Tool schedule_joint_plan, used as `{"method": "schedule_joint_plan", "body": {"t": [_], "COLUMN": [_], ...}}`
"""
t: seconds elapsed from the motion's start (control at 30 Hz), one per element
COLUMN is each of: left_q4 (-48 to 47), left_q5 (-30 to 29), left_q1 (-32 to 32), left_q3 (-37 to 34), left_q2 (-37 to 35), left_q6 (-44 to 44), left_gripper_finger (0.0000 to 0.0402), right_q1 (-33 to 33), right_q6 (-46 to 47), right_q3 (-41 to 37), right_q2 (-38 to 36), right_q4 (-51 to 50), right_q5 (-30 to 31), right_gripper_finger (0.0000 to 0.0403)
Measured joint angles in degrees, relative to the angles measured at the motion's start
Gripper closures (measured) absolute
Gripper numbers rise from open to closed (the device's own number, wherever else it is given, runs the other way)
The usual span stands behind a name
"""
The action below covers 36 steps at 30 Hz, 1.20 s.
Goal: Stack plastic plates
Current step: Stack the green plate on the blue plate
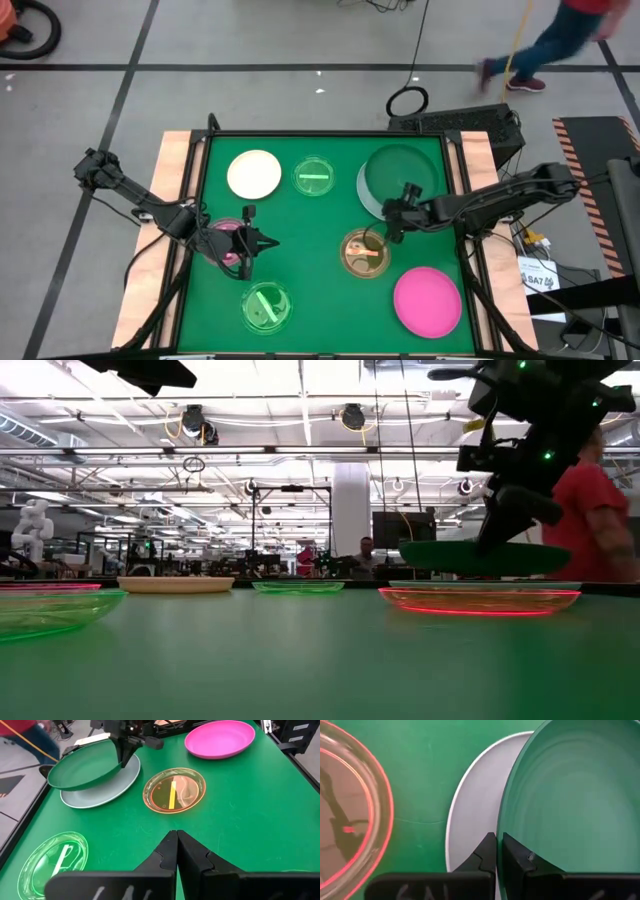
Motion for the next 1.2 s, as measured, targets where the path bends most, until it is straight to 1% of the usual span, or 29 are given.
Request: {"method": "schedule_joint_plan", "body": {"t": [0.13, 0.23, 0.43, 0.57, 0.93, 1.03, 1.2], "left_q4": [0.0, 0.0, 0.0, 0.0, 0.0, 0.0, 0.0], "left_q5": [0.0, 0.0, 0.0, 0.0, 0.0, 0.0, 0.0], "left_q1": [0.0, 0.0, 0.0, 0.0, 0.0, 0.0, 0.0], "left_q3": [0.0, 0.0, 0.0, 0.0, 0.0, 0.0, 0.0], "left_q2": [0.0, 0.0, 0.0, 0.0, 0.0, 0.0, 0.0], "left_q6": [0.1, 0.3, 0.4, 0.4, 0.4, 0.4, 0.4], "left_gripper_finger": [0.0394, 0.0394, 0.0394, 0.0394, 0.0394, 0.0394, 0.0394], "right_q1": [-0.9, -1.7, -2.3, -2.4, -2.4, -2.4, -2.4], "right_q6": [-0.6, -1.1, -1.5, -2.3, -2.6, -2.6, -2.3], "right_q3": [0.0, 0.0, 0.0, 0.0, 0.0, 0.0, 0.0], "right_q2": [1.7, 3.0, 4.7, 5.2, 5.3, 5.3, 5.3], "right_q4": [0.8, 1.3, 1.8, 3.1, 3.4, 3.3, 3.3], "right_q5": [-0.1, -1.5, -2.4, -4.3, -4.6, -5.9, -6.1], "right_gripper_finger": [0.0399, 0.0399, 0.0399, 0.0399, 0.0399, 0.0398, 0.0381]}}
